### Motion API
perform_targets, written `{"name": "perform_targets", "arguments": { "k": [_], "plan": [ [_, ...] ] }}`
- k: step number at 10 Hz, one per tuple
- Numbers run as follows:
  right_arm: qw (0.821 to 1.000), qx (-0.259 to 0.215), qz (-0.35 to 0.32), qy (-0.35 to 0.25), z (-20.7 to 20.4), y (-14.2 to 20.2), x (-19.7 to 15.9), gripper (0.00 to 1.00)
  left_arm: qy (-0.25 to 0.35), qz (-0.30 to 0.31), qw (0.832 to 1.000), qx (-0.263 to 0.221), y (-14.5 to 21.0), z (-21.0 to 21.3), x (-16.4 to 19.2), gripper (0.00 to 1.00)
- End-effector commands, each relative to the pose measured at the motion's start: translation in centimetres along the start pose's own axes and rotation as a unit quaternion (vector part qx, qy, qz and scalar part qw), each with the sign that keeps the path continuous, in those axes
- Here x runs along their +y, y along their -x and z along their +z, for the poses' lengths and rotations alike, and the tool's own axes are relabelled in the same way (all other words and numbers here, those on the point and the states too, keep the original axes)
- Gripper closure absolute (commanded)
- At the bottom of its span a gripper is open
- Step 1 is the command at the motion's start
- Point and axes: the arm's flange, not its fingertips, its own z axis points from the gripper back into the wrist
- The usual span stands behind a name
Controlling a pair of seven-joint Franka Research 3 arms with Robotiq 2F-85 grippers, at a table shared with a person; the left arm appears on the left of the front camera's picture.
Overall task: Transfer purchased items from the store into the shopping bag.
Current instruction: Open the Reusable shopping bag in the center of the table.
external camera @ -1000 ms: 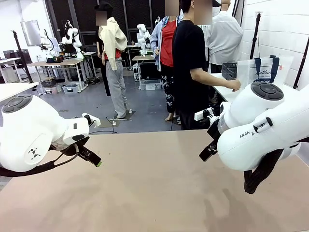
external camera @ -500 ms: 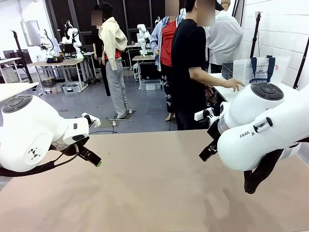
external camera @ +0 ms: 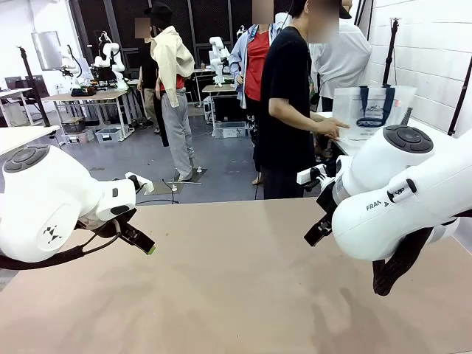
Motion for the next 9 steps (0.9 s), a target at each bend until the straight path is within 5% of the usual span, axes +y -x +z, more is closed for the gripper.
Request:
{"name": "perform_targets", "arguments": {
  "k": [1,9],
  "plan": [
    [1.0,0.005,0.0,-0.001,0.04,0.14,0.03,0.0,0.0,0.001,1.0,0.0,0.02,0.0,0.07,0.0],
    [1.0,0.005,0.0,-0.001,0.04,0.14,0.03,0.0,0.0,0.001,1.0,0.0,0.02,0.0,0.07,0.0]
  ]
}}
